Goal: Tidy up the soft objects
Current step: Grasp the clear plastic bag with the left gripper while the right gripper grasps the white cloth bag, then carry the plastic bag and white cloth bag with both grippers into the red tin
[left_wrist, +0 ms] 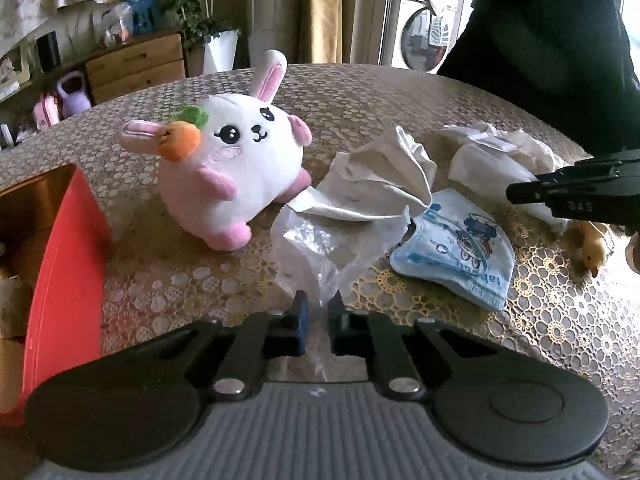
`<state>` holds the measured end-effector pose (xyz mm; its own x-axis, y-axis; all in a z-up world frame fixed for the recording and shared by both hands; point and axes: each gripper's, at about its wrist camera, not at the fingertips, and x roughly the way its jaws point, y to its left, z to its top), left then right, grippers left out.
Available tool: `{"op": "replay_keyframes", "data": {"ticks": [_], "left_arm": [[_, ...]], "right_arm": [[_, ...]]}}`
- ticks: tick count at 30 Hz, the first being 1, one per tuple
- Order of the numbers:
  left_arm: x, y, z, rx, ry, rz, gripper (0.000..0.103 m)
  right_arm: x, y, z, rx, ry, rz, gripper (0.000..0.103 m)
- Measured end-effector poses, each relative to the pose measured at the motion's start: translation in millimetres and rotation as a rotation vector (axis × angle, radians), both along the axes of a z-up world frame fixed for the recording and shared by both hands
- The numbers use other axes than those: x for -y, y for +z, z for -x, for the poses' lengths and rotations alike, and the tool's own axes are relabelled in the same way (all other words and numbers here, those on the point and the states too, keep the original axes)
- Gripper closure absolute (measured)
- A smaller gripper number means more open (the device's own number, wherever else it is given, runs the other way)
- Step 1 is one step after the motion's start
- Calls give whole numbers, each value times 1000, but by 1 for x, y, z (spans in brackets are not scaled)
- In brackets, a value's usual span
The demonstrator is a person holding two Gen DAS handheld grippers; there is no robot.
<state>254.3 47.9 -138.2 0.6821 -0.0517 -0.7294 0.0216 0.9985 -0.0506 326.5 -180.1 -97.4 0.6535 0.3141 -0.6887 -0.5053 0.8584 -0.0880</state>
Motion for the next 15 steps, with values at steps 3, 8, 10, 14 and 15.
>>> {"op": "replay_keyframes", "data": {"ticks": [3, 8, 10, 14, 15], "left_arm": [[0, 1, 2, -2, -4, 14, 95], [3, 6, 7, 3, -8, 22, 95], [4, 10, 11, 11, -13, 25, 95], [5, 19, 20, 28, -16, 30, 95], [5, 21, 22, 29, -16, 34, 95]], "right_arm": [[0, 5, 6, 20, 6, -10, 94], [3, 18, 19, 12, 17, -51, 96], [4, 24, 27, 7, 20, -63, 96], [7, 36, 46, 4, 24, -91, 96], [7, 39, 50, 4, 26, -98, 96]]}}
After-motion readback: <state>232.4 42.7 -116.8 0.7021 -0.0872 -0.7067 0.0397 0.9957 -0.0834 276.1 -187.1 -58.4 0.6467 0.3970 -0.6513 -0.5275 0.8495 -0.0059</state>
